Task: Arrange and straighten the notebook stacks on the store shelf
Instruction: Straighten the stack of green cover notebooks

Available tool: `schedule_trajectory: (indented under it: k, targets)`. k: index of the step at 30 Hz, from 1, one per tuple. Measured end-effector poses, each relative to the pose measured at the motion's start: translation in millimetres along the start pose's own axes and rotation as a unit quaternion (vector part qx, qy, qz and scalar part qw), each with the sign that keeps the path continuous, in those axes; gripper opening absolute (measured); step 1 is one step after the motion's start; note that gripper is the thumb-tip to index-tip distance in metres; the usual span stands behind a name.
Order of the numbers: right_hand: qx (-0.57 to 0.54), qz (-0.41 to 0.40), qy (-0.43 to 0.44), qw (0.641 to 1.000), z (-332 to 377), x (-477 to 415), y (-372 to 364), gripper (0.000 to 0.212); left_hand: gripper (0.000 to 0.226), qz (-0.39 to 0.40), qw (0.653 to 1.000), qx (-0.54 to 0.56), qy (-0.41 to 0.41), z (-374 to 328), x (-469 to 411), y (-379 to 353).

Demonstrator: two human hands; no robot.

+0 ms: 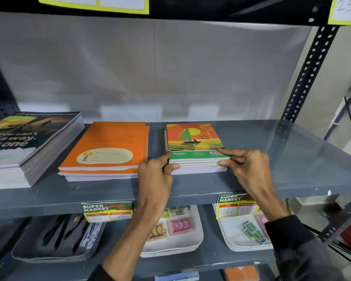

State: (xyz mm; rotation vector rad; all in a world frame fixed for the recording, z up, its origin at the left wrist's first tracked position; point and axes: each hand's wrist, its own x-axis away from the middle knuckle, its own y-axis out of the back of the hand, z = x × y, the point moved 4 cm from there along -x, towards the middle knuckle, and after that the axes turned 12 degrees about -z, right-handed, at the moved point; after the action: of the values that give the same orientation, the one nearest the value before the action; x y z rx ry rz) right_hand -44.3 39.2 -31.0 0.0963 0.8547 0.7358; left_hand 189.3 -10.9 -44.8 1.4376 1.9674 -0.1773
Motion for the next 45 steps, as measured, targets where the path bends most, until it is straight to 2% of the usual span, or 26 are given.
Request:
schedule_trajectory:
  k: [14,20,24,31,36,42,43,45]
  targets:
    - [-0.002,0.005,0.002,1.0,1,1,2,0.025,0.03,-0.026,0.999,-0.03,-0.023,-6,2,3]
    - [-0.033,0.023,-0.018,0.999,2,4,8,0.041,0.032,-0.017,0.999,0.02,-0.032,-9,5,5]
    - [-0.019,0.01,-0.016,1.0,0,1,5,0.035,0.021,-0.049,0.998,0.006,-0.042,-13,5,10]
    - [-0.004,0.009,-0.051,0.999,-3,-2,4,0.038,0.018,-0.056,0.997,-0.015,-0.057,-13,5,8]
    - [-0.046,0.011,-0.096,0.994,-6,-2,2,0.038,0.017,-0.066,0.998,0.014,-0.008,-4,1,7]
    - [-0.075,0.032,-0.138,0.987,-10,0,1,0.035,0.018,-0.048,0.998,0.02,-0.024,-6,4,9]
    - [-0.091,0.038,-0.15,0.984,-11,0,1,0.033,0.02,-0.043,0.998,0.025,-0.027,-6,4,10]
    - [-0.123,0.034,-0.182,0.975,-13,-2,-1,0.043,0.048,-0.047,0.998,0.017,-0.04,-9,1,11]
